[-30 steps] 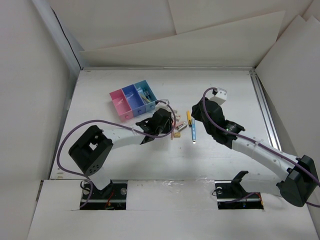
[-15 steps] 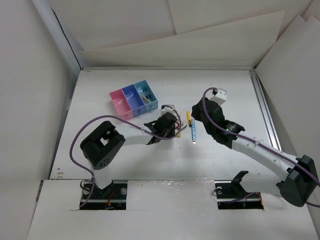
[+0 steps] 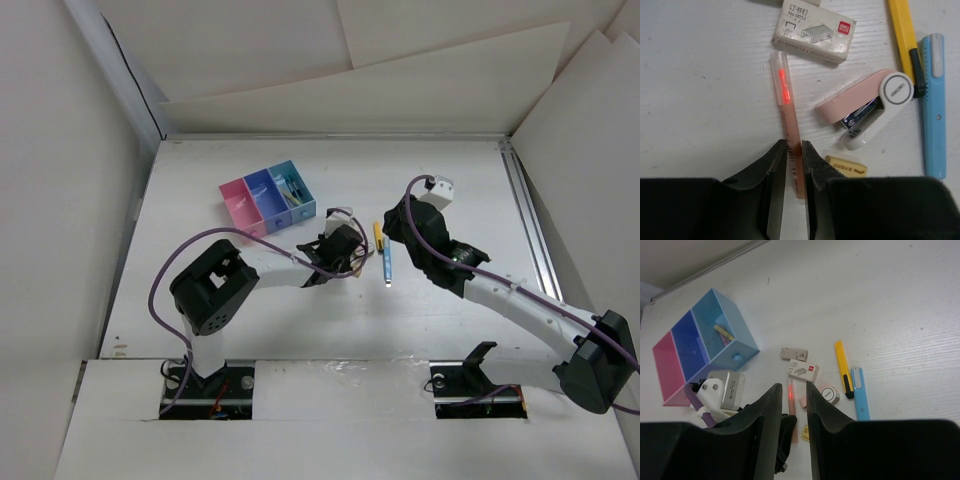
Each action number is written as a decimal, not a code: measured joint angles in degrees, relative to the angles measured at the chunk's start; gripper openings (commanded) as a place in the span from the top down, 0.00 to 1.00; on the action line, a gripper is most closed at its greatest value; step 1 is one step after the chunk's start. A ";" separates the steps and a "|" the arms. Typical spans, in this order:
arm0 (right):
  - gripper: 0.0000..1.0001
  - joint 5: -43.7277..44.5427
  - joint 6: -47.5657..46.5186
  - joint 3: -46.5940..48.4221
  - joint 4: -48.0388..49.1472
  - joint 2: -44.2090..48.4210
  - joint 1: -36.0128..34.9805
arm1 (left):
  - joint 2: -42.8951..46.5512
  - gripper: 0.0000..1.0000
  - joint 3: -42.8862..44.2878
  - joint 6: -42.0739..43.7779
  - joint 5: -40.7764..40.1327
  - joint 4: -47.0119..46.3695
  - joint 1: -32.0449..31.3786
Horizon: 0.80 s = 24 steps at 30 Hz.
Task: Sort the stationery into containers
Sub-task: Pick up the pen from the center of the board.
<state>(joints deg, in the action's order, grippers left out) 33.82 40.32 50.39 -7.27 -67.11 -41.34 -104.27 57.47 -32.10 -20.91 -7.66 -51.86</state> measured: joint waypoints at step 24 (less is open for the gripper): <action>0.68 0.00 -0.02 0.00 0.00 0.00 0.00 | 15.19 0.90 -0.61 -1.62 2.10 0.59 8.50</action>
<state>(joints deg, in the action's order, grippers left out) 33.82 40.29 50.39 -7.27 -67.11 -41.34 -89.08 56.86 -33.71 -18.81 -7.07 -43.35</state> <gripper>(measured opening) 0.319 0.101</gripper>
